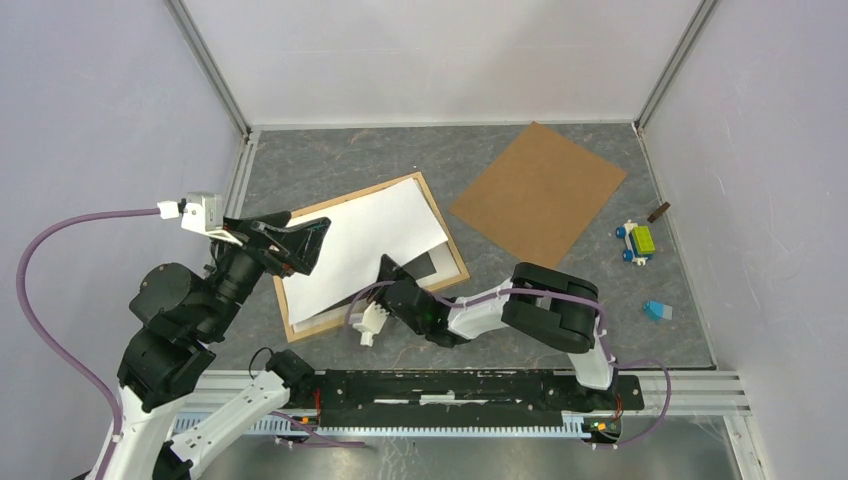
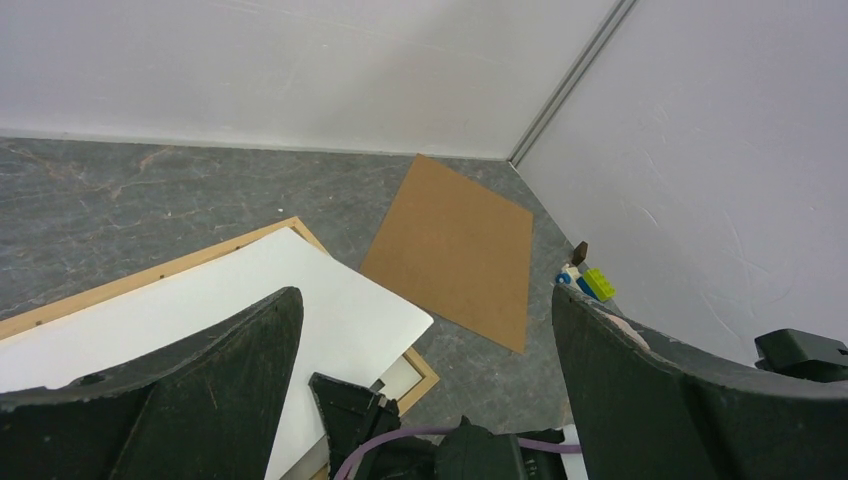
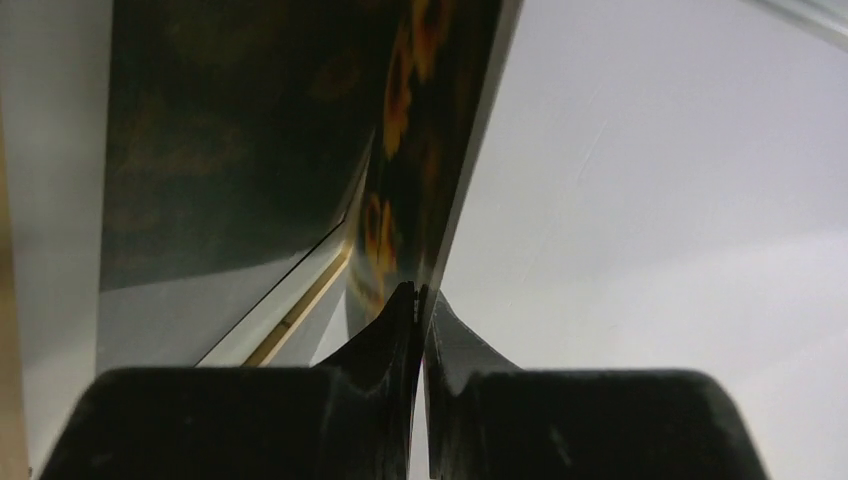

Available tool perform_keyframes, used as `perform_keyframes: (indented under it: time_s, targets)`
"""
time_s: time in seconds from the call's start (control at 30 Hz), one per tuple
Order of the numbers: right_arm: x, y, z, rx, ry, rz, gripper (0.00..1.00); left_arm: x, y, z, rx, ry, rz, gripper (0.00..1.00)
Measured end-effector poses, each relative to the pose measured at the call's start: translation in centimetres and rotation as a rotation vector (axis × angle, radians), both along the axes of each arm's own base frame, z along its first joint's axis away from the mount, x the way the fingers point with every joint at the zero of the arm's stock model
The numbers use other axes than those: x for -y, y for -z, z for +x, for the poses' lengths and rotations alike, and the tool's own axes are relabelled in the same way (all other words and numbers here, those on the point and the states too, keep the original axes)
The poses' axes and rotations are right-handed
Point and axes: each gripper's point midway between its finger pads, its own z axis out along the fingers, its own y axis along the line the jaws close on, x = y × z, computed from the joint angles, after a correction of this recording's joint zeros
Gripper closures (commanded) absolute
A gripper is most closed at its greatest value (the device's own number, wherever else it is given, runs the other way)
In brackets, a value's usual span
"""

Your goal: Put the photo into the frame

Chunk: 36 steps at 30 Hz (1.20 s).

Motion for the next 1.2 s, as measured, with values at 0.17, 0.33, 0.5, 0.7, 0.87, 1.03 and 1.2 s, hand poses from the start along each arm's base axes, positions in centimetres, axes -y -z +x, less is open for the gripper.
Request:
perform_keyframes:
  time_s: [0.17, 0.33, 0.5, 0.7, 0.87, 1.03, 1.2]
  targets:
    - [1.9, 1.8, 0.7, -0.038, 0.034, 0.038, 0.83, 0.0, 0.0, 0.0, 0.0, 0.0, 0.0, 0.0]
    - [1.6, 2.8, 0.5, -0.077, 0.03, 0.092, 0.73, 0.1, 0.1, 0.1, -0.003, 0.001, 0.002, 0.0]
    - [0.8, 2.7, 0.2, -0.105, 0.001, 0.143, 0.71, 0.2, 0.2, 0.2, -0.007, 0.002, 0.005, 0.0]
    - [0.1, 2.9, -0.4, -0.131, -0.044, 0.149, 0.68, 0.3, 0.2, 0.2, -0.008, 0.006, 0.006, 0.0]
    - [-0.7, 3.0, -0.5, -0.159, -0.061, 0.149, 0.26, 0.3, 0.2, 0.2, -0.008, 0.006, 0.006, 0.0]
    - [-0.6, 3.4, -1.1, -0.225, -0.06, 0.139, 0.02, 0.3, 0.2, 0.2, -0.008, 0.005, 0.006, 0.0]
    - [-0.5, 2.6, -2.2, -0.336, -0.073, 0.142, 0.02, 0.3, 0.2, 0.2, -0.008, 0.005, 0.006, 0.0]
